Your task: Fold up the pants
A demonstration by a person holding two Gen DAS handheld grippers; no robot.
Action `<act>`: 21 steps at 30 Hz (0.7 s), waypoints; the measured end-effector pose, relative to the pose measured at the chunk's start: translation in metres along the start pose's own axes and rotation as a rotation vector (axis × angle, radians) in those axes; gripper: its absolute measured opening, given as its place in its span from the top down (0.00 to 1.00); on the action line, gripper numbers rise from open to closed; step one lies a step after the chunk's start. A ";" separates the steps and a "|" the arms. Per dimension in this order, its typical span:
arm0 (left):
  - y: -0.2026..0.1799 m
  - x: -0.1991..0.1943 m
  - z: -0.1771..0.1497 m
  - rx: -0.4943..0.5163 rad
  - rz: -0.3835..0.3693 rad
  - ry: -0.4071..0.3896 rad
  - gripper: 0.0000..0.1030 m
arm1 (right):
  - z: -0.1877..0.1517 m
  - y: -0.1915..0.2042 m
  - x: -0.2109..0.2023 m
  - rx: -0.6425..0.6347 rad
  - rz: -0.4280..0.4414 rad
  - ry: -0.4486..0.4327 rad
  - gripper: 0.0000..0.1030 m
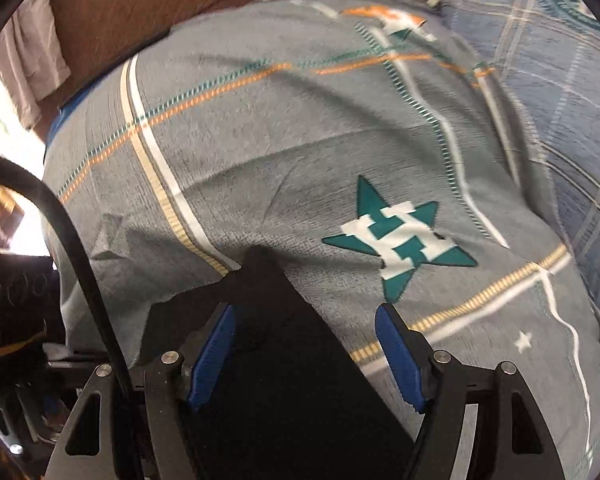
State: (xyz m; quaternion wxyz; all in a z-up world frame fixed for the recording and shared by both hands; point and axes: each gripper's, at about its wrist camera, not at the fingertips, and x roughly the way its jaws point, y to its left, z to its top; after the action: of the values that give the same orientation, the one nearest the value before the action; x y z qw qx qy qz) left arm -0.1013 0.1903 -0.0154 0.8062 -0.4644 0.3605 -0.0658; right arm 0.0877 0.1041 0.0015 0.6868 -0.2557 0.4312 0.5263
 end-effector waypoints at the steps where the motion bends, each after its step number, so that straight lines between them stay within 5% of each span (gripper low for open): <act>1: 0.001 0.000 0.001 0.001 -0.002 0.001 0.32 | 0.002 0.000 0.005 -0.010 -0.005 -0.003 0.32; 4: 0.000 0.002 0.003 0.015 -0.009 -0.005 0.32 | 0.008 0.002 0.024 -0.038 0.037 0.044 0.35; 6: 0.000 0.003 0.005 0.032 -0.014 -0.007 0.32 | 0.010 0.003 0.033 -0.017 0.072 0.051 0.63; 7: 0.000 0.003 0.005 0.040 -0.020 -0.008 0.33 | 0.011 0.006 0.033 -0.013 0.067 0.042 0.64; 9: 0.001 0.002 0.006 0.053 -0.020 -0.021 0.44 | 0.009 0.015 0.026 -0.044 0.041 0.025 0.77; 11: 0.003 0.002 0.008 0.066 0.004 -0.027 0.71 | 0.005 0.021 0.014 -0.049 0.027 -0.013 0.83; 15: -0.010 -0.010 0.010 0.128 -0.039 -0.063 0.77 | -0.007 0.022 -0.039 -0.001 0.005 -0.165 0.84; 21: -0.087 -0.036 -0.012 0.429 -0.085 -0.140 0.80 | -0.043 0.020 -0.128 0.082 -0.011 -0.385 0.85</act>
State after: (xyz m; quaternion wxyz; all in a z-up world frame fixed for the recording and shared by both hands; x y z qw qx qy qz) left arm -0.1151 0.1492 0.0689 0.9061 -0.3003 0.2618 -0.1426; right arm 0.0454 0.0111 0.0924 0.7693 -0.1244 0.3114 0.5437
